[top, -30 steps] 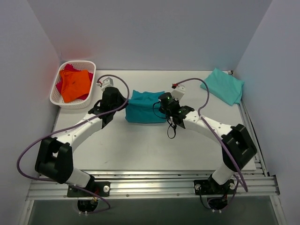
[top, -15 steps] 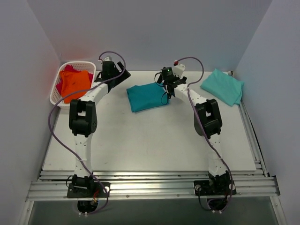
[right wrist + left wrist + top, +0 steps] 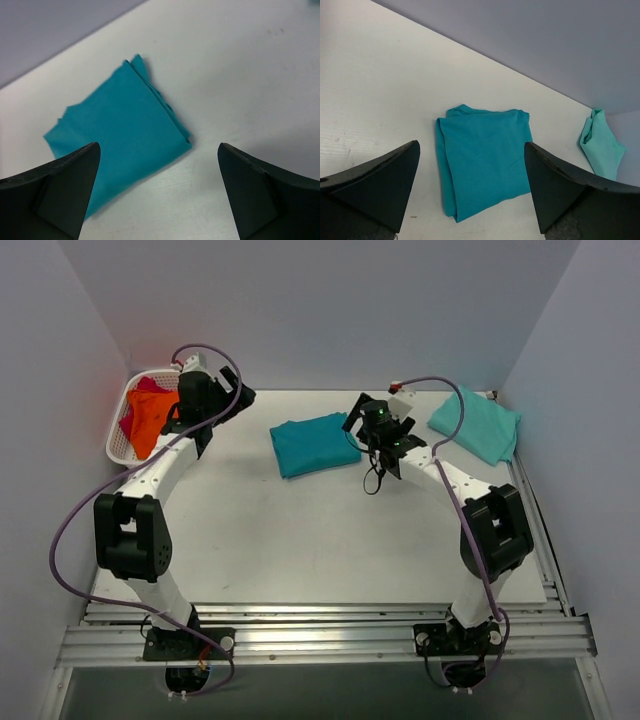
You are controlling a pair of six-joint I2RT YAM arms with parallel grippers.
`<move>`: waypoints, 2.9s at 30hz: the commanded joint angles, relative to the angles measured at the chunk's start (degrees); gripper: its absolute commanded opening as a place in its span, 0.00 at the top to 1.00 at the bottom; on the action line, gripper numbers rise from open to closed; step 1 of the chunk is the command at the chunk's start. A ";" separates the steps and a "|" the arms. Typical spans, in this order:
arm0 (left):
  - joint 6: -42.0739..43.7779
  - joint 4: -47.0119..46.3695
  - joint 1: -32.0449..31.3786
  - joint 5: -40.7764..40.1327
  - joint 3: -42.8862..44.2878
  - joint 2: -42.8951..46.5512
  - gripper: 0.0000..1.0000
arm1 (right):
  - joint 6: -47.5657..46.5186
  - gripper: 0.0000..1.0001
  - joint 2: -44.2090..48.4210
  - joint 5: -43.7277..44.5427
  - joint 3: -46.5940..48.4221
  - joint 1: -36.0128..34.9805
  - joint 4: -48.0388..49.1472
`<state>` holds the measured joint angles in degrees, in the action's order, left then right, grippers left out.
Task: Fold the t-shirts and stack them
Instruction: Fold the long partially folded tshirt into a neat square, then put the neatly folded tshirt into the corner of the board with the right arm
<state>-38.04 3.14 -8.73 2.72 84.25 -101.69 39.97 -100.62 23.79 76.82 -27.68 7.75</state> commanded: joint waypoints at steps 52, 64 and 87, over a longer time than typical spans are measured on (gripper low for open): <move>2.18 -7.79 1.00 0.27 -7.96 1.93 0.06 | 4.08 1.00 -23.84 -27.50 6.81 7.46 13.37; 1.66 -8.32 1.70 1.41 -8.93 3.34 0.06 | -4.72 1.00 -25.77 -21.51 32.16 15.11 -6.25; 0.78 -9.90 1.79 3.78 -9.19 2.55 0.06 | -8.85 1.00 -20.60 -17.90 36.60 37.52 -12.60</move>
<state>-37.12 -3.70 -7.38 5.45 75.00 -100.88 31.42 -126.78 4.32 118.28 8.08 -6.59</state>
